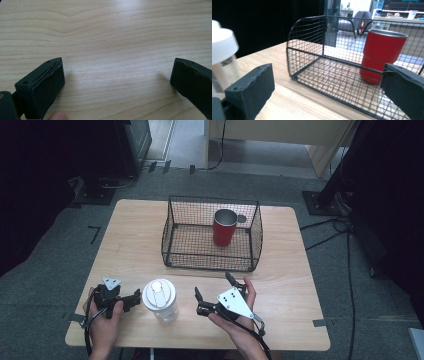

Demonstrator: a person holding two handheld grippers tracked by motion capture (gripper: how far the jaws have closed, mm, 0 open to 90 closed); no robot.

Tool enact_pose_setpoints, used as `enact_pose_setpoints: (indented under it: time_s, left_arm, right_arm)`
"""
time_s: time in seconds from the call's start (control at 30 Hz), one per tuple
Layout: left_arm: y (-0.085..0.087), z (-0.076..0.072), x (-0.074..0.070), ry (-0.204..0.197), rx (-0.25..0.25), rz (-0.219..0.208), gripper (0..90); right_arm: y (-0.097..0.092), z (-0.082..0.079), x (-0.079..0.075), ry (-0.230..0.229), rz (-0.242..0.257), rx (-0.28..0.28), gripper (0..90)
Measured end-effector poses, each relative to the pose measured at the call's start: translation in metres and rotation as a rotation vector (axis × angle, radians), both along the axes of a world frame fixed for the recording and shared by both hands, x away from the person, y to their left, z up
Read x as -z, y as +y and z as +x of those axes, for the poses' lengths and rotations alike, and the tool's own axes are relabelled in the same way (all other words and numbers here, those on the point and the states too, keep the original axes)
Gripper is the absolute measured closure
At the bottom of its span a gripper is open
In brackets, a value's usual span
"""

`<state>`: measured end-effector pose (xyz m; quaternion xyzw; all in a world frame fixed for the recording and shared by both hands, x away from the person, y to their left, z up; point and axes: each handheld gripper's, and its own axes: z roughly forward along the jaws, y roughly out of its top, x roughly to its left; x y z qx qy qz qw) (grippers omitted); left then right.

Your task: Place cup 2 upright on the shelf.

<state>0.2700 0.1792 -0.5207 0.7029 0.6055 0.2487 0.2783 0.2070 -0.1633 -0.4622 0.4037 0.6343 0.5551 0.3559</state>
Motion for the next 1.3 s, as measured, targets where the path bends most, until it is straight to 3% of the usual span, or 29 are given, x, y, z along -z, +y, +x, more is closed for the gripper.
enact_pose_setpoints:
  time_s: [0.33, 0.83, 1.3]
  left_arm:
    - [0.000, 0.000, 0.000, 0.000, 0.000, 0.000, 0.0]
    - [0.000, 0.000, 0.000, 0.000, 0.000, -0.001, 0.0]
    - [0.000, 0.000, 0.000, 0.000, 0.000, 0.000, 0.0]
  right_arm:
    - [0.018, -0.013, 0.011, 0.022, 0.001, -0.087, 0.0]
    - [0.038, -0.030, 0.012, 0.020, -0.008, -0.201, 0.0]
    - [0.058, -0.032, 0.015, 0.027, 0.009, -0.254, 0.0]
